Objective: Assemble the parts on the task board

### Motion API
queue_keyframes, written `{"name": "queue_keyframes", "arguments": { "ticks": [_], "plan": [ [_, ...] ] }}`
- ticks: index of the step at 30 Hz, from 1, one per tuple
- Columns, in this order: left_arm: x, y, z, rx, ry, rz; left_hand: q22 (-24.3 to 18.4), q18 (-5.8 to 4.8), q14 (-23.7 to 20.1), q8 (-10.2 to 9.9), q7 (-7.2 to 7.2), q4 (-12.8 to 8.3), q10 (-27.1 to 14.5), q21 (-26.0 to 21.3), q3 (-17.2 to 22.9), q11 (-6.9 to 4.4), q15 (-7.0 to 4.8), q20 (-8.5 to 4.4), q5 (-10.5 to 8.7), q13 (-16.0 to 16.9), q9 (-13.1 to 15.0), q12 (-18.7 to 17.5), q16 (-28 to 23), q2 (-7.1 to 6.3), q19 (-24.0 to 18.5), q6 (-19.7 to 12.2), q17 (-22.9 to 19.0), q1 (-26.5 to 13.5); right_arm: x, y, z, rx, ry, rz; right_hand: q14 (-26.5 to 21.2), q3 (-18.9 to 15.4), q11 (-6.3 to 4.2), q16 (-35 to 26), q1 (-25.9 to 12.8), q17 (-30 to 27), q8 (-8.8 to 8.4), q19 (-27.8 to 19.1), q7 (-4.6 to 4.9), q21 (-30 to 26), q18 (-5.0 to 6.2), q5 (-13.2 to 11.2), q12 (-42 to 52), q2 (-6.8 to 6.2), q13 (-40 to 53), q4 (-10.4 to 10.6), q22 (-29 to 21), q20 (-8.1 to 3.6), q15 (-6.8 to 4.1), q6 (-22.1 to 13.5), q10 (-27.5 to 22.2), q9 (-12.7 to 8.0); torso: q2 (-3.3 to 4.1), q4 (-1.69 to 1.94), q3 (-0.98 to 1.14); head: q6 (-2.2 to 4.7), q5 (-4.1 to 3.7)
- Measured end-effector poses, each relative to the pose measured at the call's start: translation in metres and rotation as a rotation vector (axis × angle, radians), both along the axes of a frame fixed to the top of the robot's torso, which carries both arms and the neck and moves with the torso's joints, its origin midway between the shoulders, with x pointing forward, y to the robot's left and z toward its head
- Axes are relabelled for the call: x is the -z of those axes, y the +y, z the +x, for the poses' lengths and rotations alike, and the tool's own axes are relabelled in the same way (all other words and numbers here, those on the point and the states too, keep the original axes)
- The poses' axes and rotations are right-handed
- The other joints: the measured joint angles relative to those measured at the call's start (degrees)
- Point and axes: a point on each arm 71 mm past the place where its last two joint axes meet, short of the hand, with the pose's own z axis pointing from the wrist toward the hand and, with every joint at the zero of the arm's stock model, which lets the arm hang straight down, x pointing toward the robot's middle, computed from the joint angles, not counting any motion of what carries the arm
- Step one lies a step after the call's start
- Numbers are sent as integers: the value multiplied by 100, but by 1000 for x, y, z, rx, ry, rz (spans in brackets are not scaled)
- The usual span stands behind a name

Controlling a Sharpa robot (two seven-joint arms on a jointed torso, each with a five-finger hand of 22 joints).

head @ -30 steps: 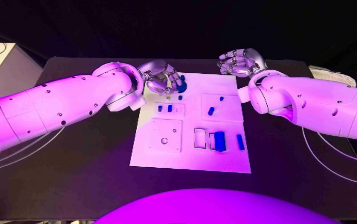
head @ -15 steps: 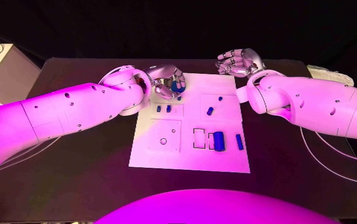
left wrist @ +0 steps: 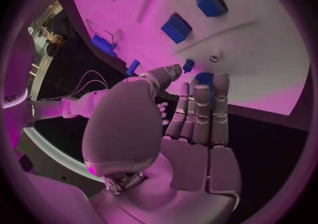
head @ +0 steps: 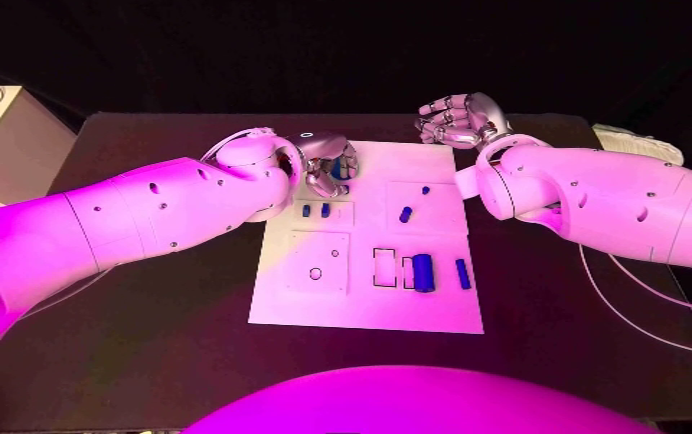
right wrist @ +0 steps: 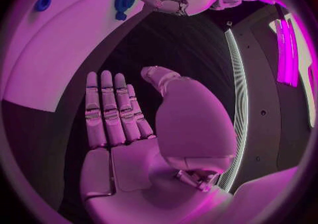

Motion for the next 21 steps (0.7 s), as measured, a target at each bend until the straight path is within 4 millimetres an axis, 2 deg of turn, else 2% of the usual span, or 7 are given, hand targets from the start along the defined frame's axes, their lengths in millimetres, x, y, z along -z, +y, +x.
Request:
{"name": "queue_keyframes", "arguments": {
  "ticks": [9,15,17,21],
  "plan": [
    [4,-6,1,18,8,37,125,0,27,-33,-14,-33,153,83,33,-51,-28,-28,0,-75,-110,29,111,23,42,134,9,23,0,1,0,-3,-1,2,0,24,21,0,0,-10,0,0,0,0,0,1,0,0,0,-24,-12,0,0,0,-21,-6,-4,3,0,-1,-21],
    [6,-6,1,20,16,58,254,1,190,-33,-9,-51,330,154,51,-65,-53,-45,0,-123,-173,87,272,23,100,273,172,23,0,1,0,-4,-2,2,0,24,21,0,0,-10,0,0,0,0,0,24,0,0,1,-24,-18,0,0,0,-21,-6,-7,4,-1,-1,-29],
    [7,-7,2,22,17,63,316,1,295,-33,-7,-81,427,219,82,-86,-72,-56,0,-159,-201,87,362,75,170,363,267,75,0,2,0,-4,-2,2,0,24,21,0,0,-10,0,0,0,0,0,24,0,0,1,-24,-18,0,0,0,-21,-6,-6,4,-2,-1,-29],
    [9,-9,2,25,21,70,354,1,304,-33,0,-112,459,241,113,-113,-79,-55,0,-214,-229,82,399,78,171,449,286,78,0,2,0,-6,-2,3,0,25,21,0,0,-10,0,0,0,0,0,24,0,0,1,-24,-18,0,0,0,-21,-6,-4,3,-3,-1,-34]
  ]
}}
